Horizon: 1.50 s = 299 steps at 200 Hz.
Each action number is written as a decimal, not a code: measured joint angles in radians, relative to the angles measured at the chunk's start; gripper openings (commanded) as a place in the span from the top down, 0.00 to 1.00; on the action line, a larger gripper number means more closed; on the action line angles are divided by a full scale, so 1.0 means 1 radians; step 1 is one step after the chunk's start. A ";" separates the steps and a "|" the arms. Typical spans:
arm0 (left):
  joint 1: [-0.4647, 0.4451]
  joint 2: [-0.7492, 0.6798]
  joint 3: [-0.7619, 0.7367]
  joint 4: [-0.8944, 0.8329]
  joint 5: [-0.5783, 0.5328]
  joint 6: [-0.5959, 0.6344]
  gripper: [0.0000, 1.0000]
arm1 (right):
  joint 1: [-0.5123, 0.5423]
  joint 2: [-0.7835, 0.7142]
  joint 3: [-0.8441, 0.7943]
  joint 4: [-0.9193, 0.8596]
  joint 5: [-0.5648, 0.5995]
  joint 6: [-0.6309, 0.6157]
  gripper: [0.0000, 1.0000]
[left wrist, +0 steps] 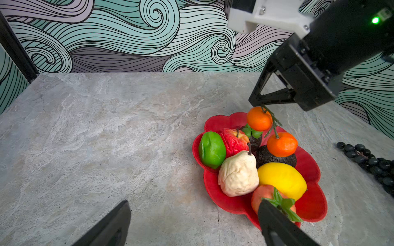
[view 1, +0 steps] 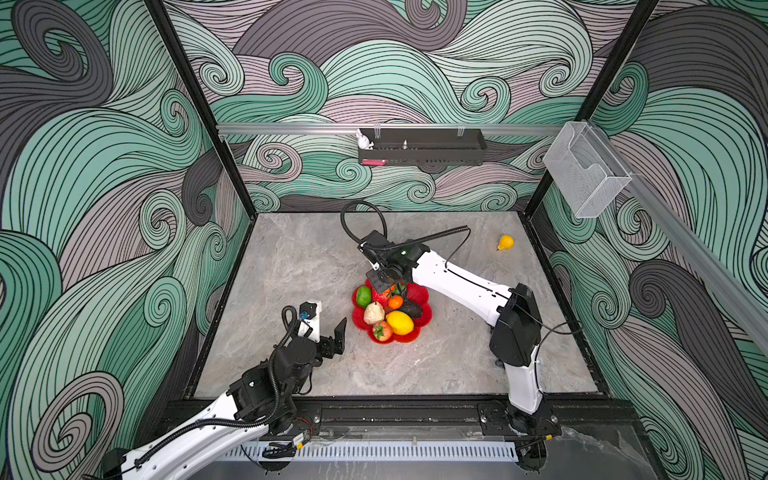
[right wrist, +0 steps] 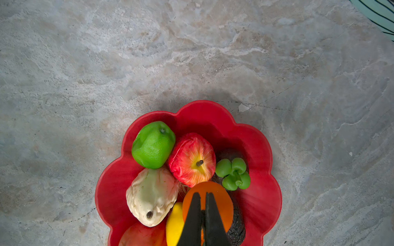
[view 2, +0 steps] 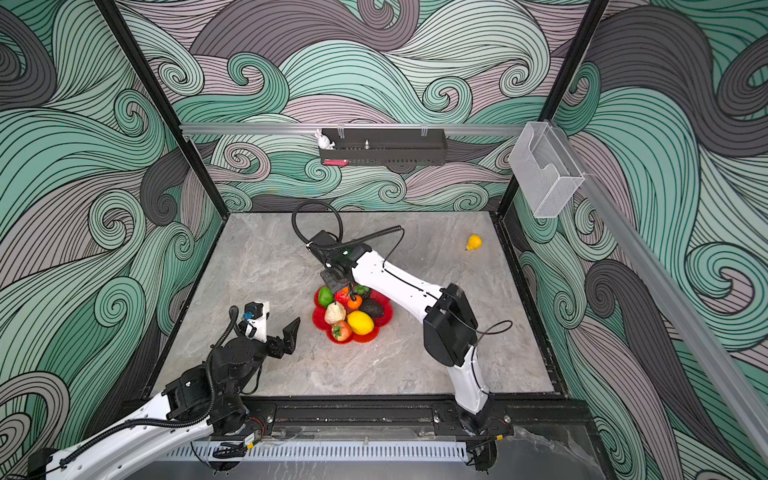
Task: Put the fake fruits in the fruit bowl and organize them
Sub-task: 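Lift the tomato vine and carry it over the bowl with the right gripper, then lower the tomatoes into the bowl's far side and open the right gripper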
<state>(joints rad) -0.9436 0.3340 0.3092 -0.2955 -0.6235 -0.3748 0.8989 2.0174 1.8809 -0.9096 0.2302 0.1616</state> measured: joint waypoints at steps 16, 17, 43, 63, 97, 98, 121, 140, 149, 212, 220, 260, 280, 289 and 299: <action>0.000 0.002 0.000 0.000 0.000 0.000 0.05 | 0.000 0.004 0.002 0.003 -0.007 -0.014 1.00; 0.000 0.002 0.000 0.000 0.000 0.000 0.05 | 0.000 0.004 0.003 0.003 -0.007 -0.014 1.00; 0.000 0.005 0.000 0.000 0.000 0.000 0.05 | -0.001 0.032 0.046 0.009 -0.010 -0.064 1.00; 0.000 0.005 0.000 0.000 0.000 0.000 0.05 | -0.004 0.064 0.092 0.016 -0.013 -0.125 1.00; 0.000 0.005 0.000 0.000 0.000 0.000 0.05 | -0.019 0.136 0.176 0.023 -0.026 -0.249 1.00; 0.000 0.005 0.000 0.001 0.000 0.000 0.05 | -0.020 0.138 0.178 0.023 -0.026 -0.251 1.00; 0.000 0.005 -0.002 0.000 0.000 0.000 0.05 | -0.043 0.199 0.244 0.024 -0.048 -0.336 1.00; 0.000 0.005 -0.002 0.001 -0.001 0.000 0.05 | -0.070 0.238 0.285 0.023 -0.079 -0.401 1.00; 0.000 0.005 -0.002 0.001 -0.001 0.000 0.05 | -0.079 0.249 0.301 0.023 -0.093 -0.430 1.00; 0.001 0.025 -0.003 0.004 -0.002 0.000 0.04 | -0.101 0.273 0.329 0.022 -0.196 -0.628 0.99; 0.001 0.030 -0.004 0.004 -0.002 0.000 0.04 | -0.101 0.273 0.329 0.022 -0.208 -0.646 0.99; 0.001 0.045 -0.004 0.005 -0.003 0.000 0.04 | -0.095 0.277 0.316 0.019 -0.230 -0.720 0.99; 0.001 0.050 -0.005 0.008 -0.003 0.001 0.04 | -0.095 0.287 0.316 0.019 -0.231 -0.742 0.96; 0.001 0.051 -0.005 0.010 -0.003 0.001 0.04 | -0.095 0.293 0.316 0.018 -0.232 -0.751 0.95; 0.001 0.052 -0.005 0.013 -0.003 0.001 0.04 | -0.093 0.298 0.315 0.016 -0.232 -0.758 0.93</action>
<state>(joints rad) -0.9428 0.3862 0.3042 -0.2825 -0.6266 -0.3740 0.8059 2.3157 2.1963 -0.8936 -0.0013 -0.5961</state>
